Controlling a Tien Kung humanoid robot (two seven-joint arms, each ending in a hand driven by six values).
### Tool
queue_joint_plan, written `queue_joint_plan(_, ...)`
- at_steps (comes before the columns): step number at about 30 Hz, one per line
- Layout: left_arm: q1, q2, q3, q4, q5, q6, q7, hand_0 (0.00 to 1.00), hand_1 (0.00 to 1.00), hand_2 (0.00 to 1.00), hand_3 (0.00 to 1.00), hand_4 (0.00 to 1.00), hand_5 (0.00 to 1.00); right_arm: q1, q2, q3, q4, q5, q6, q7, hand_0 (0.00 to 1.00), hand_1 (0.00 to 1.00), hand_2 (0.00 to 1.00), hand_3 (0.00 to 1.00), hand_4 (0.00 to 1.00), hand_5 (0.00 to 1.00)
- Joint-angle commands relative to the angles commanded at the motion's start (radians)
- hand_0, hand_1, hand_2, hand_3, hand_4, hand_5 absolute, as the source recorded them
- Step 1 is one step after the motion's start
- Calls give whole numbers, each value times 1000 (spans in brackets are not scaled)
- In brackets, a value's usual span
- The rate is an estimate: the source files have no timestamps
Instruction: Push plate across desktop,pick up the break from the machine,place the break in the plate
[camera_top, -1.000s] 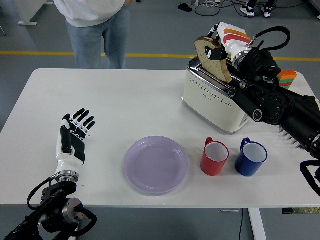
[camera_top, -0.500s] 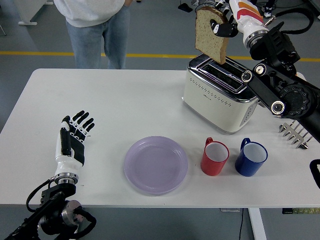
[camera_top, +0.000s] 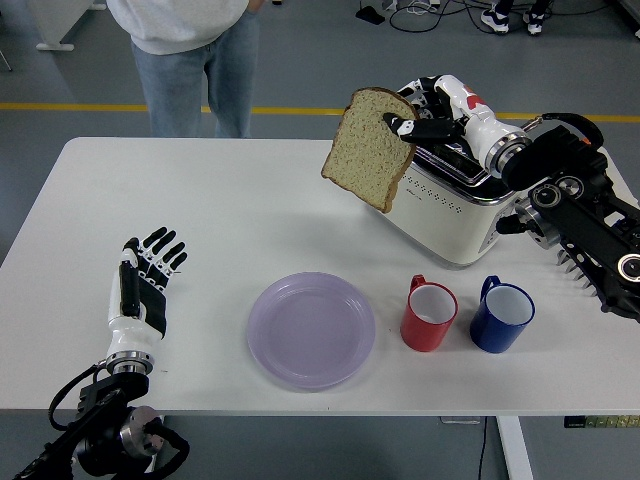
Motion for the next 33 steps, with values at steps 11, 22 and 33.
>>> queue_joint_plan(11,66,15,-74,-52,34,-2,14,710,685,712,620,376,931,-72,18,-72,58,142,11,-4,122,192,318,425,505,2)
queue_joint_plan(22,143,48,-248,-153,91,-4,58,713,691,717,625,374,919,-127,36,-168,44,148,27,-6,135,194,318,427,487,2)
queue_joint_plan(33,170,54,-316,-155,97,-3,72,713,692,719,625,375,914,-124,111,-267,-77,201,47,21,158,204,323,436,471,2)
